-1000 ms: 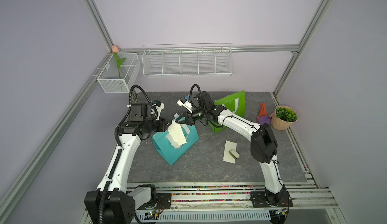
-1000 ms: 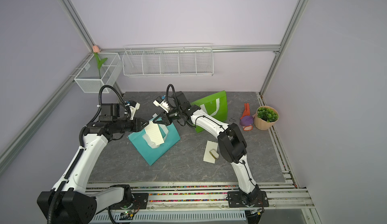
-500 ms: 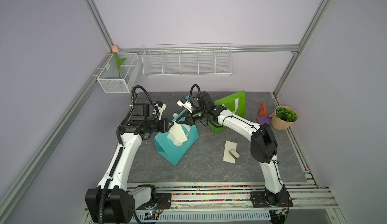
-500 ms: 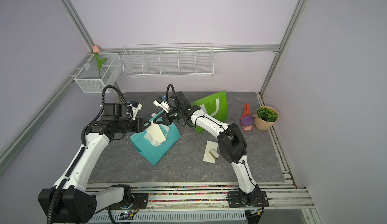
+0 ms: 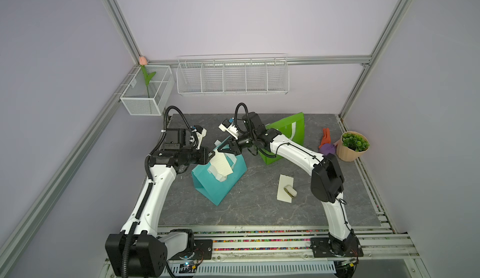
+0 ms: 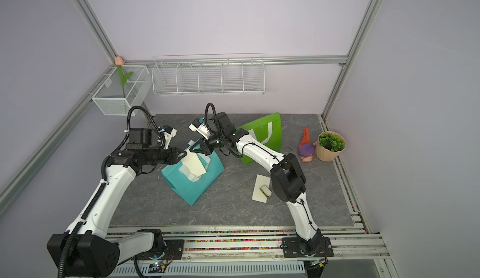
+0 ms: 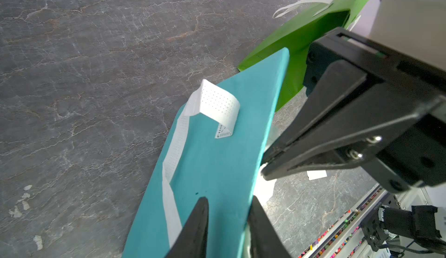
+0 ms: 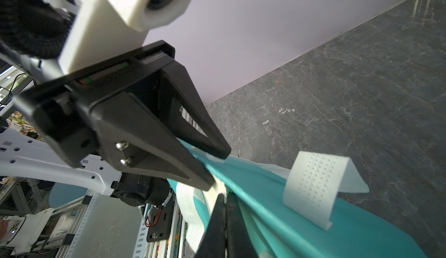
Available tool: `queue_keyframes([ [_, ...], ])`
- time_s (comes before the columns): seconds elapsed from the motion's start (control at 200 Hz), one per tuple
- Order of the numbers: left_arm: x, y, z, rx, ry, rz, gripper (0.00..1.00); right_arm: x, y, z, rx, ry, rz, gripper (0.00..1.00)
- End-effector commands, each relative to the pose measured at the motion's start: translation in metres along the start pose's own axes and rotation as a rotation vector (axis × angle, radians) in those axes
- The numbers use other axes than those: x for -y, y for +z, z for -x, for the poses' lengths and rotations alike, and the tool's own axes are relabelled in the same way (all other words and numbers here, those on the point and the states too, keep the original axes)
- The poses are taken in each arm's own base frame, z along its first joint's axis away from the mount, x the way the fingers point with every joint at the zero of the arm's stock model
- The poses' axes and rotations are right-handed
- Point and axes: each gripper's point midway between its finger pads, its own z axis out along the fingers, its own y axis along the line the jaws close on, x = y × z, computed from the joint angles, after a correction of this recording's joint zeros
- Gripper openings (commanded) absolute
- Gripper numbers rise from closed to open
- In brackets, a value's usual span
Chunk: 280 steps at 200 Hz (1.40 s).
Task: Staple the receipts to the bags
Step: Hold the receipt from the takeout bag, then pick up the stapler from the center of the board.
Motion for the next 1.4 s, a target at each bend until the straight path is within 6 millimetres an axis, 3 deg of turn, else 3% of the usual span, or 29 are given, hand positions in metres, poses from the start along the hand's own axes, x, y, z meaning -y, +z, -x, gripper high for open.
queue_keyframes([
  [0.0, 0.001, 0.004, -0.008, -0.029, 0.008, -0.011, 0.28, -0.009, 0.002, 0.006, 0.0, -0.057, -0.001, 0.07],
  [0.095, 0.002, 0.004, -0.007, -0.027, 0.009, -0.013, 0.26, -0.01, 0.003, 0.007, 0.001, -0.063, -0.002, 0.07],
  [0.37, 0.001, 0.004, -0.006, -0.027, 0.009, -0.009, 0.01, -0.006, 0.007, 0.0, -0.023, -0.046, -0.002, 0.08],
  [0.395, 0.002, 0.003, -0.006, -0.026, 0.01, -0.008, 0.0, -0.006, 0.006, 0.001, -0.023, -0.045, -0.003, 0.14],
  [0.505, 0.004, 0.002, -0.004, -0.02, 0.018, -0.019, 0.0, -0.003, 0.003, 0.0, -0.021, -0.031, -0.038, 0.6],
  [0.595, 0.011, 0.002, -0.004, -0.026, 0.032, -0.04, 0.0, 0.005, -0.012, 0.001, -0.015, -0.012, -0.154, 0.99],
  [0.63, 0.013, 0.003, -0.005, -0.034, 0.039, -0.043, 0.0, 0.005, -0.023, 0.0, -0.013, -0.005, -0.211, 0.89],
  [0.805, 0.033, 0.008, -0.006, -0.061, 0.093, -0.093, 0.0, 0.007, -0.096, -0.03, 0.014, 0.053, -0.587, 0.88],
  [0.905, 0.046, 0.012, -0.009, -0.095, 0.131, -0.114, 0.0, 0.01, -0.142, -0.071, -0.041, 0.155, -0.797, 0.89],
  [1.05, 0.066, 0.027, -0.017, -0.16, 0.19, -0.147, 0.0, 0.016, -0.185, -0.148, -0.254, 0.289, -1.013, 0.89],
  [1.11, 0.073, 0.032, -0.02, -0.187, 0.204, -0.181, 0.0, 0.02, -0.197, -0.175, -0.333, 0.334, -1.078, 0.91],
  [1.16, 0.077, 0.035, -0.022, -0.202, 0.2, -0.216, 0.0, 0.023, -0.203, -0.192, -0.371, 0.35, -1.117, 1.0],
  [1.24, 0.075, 0.038, -0.023, -0.205, 0.203, -0.214, 0.0, 0.028, -0.207, -0.212, -0.403, 0.362, -1.145, 0.87],
  [1.395, 0.078, 0.035, -0.021, -0.186, 0.216, -0.224, 0.0, 0.037, -0.208, -0.236, -0.413, 0.377, -1.151, 0.77],
])
